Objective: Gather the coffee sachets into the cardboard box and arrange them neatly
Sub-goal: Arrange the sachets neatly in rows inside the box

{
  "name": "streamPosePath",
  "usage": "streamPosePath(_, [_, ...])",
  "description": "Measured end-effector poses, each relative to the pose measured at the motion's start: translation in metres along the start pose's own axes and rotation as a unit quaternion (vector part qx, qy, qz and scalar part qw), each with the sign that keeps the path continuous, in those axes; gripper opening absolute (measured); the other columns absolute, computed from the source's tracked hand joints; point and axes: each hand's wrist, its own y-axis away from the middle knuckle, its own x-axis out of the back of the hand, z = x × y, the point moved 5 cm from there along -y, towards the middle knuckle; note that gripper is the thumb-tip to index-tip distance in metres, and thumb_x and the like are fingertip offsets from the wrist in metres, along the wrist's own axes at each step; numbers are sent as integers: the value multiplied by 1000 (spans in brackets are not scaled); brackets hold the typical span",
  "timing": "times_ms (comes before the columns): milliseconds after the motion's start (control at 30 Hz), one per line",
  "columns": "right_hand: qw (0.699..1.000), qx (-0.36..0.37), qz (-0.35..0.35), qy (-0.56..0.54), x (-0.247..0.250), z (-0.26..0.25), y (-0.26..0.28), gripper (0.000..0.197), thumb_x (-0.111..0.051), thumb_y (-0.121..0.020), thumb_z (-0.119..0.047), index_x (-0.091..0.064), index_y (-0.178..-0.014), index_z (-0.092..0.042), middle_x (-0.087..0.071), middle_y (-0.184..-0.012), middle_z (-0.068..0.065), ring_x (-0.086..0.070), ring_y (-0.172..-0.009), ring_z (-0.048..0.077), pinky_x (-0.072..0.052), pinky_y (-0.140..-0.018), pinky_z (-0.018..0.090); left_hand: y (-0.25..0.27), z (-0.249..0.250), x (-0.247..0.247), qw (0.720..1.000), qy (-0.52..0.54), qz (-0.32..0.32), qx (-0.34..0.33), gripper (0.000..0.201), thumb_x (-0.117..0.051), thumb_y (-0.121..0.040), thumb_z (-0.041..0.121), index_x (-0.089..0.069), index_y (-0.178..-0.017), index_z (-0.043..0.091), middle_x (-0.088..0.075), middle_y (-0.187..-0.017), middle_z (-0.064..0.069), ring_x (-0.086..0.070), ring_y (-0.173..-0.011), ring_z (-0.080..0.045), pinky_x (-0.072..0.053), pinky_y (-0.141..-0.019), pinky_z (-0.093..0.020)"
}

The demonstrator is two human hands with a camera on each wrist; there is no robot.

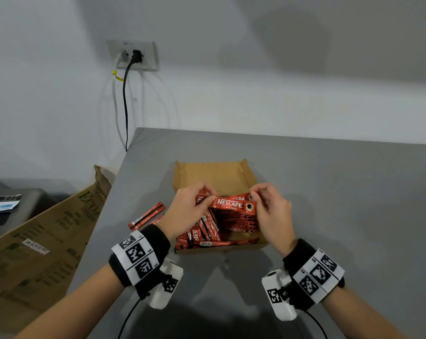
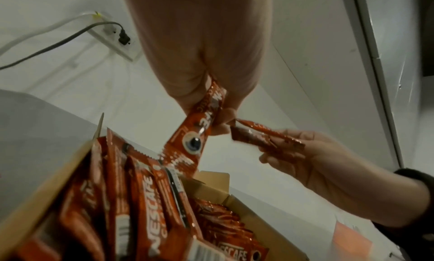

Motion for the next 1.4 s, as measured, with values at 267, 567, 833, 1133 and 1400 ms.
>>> streamPosePath(267, [985,-82,-12,-152,-10,1,9,24,-46,-97,-16,-69,-89,-16,-71,-89,7,-69,-83,26,-56,-76,50,2,0,-6,998,20,58,2,8,-51,-92,7,-49,-98,13,-58,-82,10,-65,-62,-4,-42,-48,-8])
streamPosePath(567, [985,-47,2,-168,-5,-7,3,17,-66,-83,-6,-69,-95,-16,-73,-83,5,-72,-70,20,-58,-66,28,3,-6,-1,993,58,102,13,26,-47,-95,23,-44,-119,13,-61,-91,3,-60,-56,-2,-46,-56,-11])
streamPosePath(833, [989,18,-25,-145,-31,-21,8,14,-60,-88,-16,-60,-102,-19,-69,-84,-2,-68,-66,13,-55,-66,23,-8,-5,-15,949,304,-59,62,31,-51,-87,31,-57,-97,3,-49,-52,3,-46,-49,-12,-45,-58,-22])
streamPosePath(1133, [984,-45,-139,-103,-56,-7,11,29,-66,-85,-19,-53,-109,-26,-68,-77,-4,-67,-74,8,-54,-76,26,-20,-8,-8,953,294,59,35,8,-57,-88,11,-57,-96,10,-60,-77,-7,-60,-69,-16,-52,-67,-23])
streamPosePath(1400, [992,38,-113,40,-19,0,2,14,-68,-83,-12,-73,-96,-15,-68,-82,-15,-63,-79,-4,-47,-72,8,-11,-30,27,926,319,173,102,9,-55,-89,6,-54,-94,14,-65,-96,-10,-70,-75,-22,-59,-62,-30])
